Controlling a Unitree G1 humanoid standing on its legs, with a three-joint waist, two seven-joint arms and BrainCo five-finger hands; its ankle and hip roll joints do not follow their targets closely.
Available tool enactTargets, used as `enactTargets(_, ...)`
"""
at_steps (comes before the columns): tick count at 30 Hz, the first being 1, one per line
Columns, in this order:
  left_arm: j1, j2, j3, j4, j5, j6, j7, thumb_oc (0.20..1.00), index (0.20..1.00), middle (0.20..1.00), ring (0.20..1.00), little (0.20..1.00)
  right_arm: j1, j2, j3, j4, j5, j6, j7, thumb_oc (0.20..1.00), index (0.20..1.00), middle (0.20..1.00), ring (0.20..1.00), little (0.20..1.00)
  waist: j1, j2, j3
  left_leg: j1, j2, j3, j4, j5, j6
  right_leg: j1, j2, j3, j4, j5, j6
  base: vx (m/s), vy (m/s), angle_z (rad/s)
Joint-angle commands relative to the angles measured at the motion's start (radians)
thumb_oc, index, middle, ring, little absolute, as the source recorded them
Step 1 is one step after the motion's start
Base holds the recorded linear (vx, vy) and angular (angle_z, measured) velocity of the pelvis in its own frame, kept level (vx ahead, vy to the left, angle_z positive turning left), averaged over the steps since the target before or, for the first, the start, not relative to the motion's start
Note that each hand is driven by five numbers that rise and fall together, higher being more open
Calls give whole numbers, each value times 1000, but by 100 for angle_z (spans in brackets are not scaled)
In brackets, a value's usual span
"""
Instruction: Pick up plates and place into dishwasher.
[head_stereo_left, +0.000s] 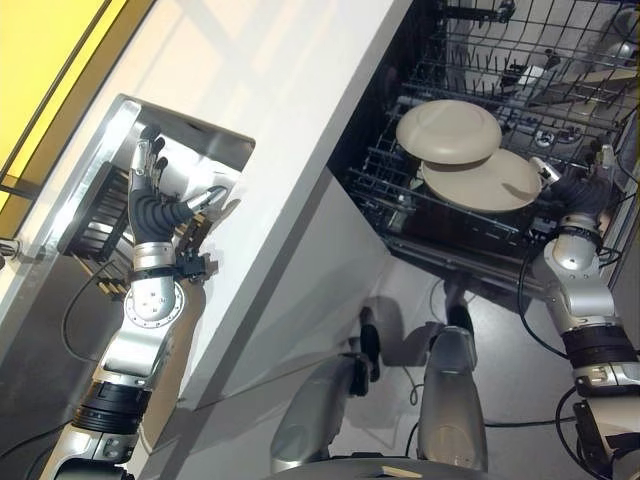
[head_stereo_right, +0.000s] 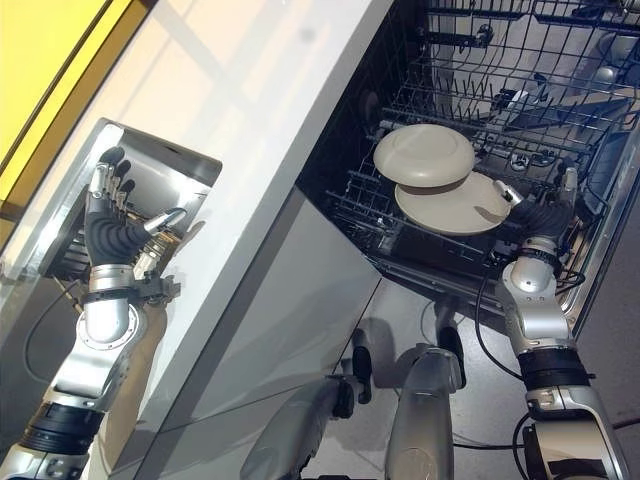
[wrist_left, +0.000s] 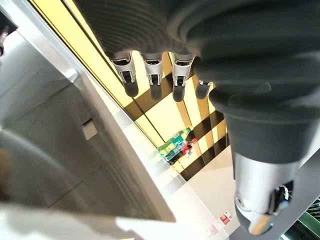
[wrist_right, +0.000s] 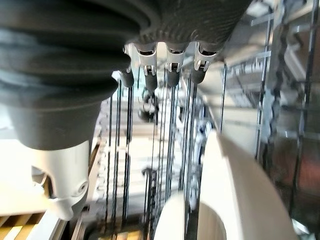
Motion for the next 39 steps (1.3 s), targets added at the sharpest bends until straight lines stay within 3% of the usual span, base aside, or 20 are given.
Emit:
enactTargets(1, -30, -11, 36, -31, 21, -22, 40, 1000, 1000, 1000, 1000, 1000, 43, 73, 91, 121, 60, 52, 79, 1000, 1000, 1000, 1000, 1000, 43, 28, 45, -70, -55, -43, 163, -102, -22, 8, -21, 10, 23, -10, -36, 15, 62, 2)
enactTargets(6, -24, -28, 32, -36, 35, -12, 48, 1000, 1000, 1000, 1000, 1000, 52, 101, 118, 83, 41, 53, 86, 1000, 1000, 1000, 1000, 1000, 50, 24, 50, -91, -64, -37, 188, -108, -13, -16, -19, 7, 55, -15, -43, 19, 53, 2)
enactTargets(14, 14, -39, 43, -28, 31, -52, 46, 1000, 1000, 1000, 1000, 1000, 73, 102, 107, -10, -128, 66, -74, 1000, 1000, 1000, 1000, 1000, 51, 29, 46, -101, -72, -31, 200, -113, 0, -35, -10, 11, 79, -18, -53, 1, 15, 2)
enactTargets(17, 27, -44, 54, -23, 21, -64, 40, 1000, 1000, 1000, 1000, 1000, 83, 82, 85, -54, -228, 113, -139, 1000, 1000, 1000, 1000, 1000, 45, 29, 40, -94, -70, -28, 189, -112, 0, -33, -10, 13, 69, -13, -51, 0, 0, 0)
enactTargets(21, 47, -47, 72, -31, 16, -70, 35, 1000, 1000, 1000, 1000, 1000, 117, 23, 29, -150, -428, 246, -286, 1000, 1000, 1000, 1000, 1000, 22, 26, 31, -86, -59, -18, 166, -107, -1, -31, -4, 26, 39, -3, -42, 0, 0, 0)
enactTargets(24, 68, -49, 89, -35, 8, -80, 36, 1000, 1000, 1000, 1000, 1000, 169, -8, -36, -199, -505, 276, -375, 1000, 1000, 1000, 1000, 1000, 2, 25, 27, -82, -52, -12, 157, -106, -3, -27, 1, 37, 17, 6, -36, 4, -1, -4)
enactTargets(30, 109, -59, 114, -53, 1, -90, 23, 1000, 1000, 1000, 1000, 1000, 288, -1, -132, -274, -560, 223, -510, 1000, 1000, 1000, 1000, 1000, -22, 28, 6, -67, -41, -6, 137, -107, -9, -6, 2, 57, -29, 16, -22, 19, -5, -11)
enactTargets(39, 159, -67, 142, -66, -28, -108, -15, 1000, 1000, 1000, 1000, 1000, 382, 46, -171, -289, -602, 119, -651, 1000, 1000, 1000, 1000, 1000, -34, 30, -41, -1, -28, -9, 75, -101, -23, 74, -32, 69, -136, 39, 1, 41, -1, -4)
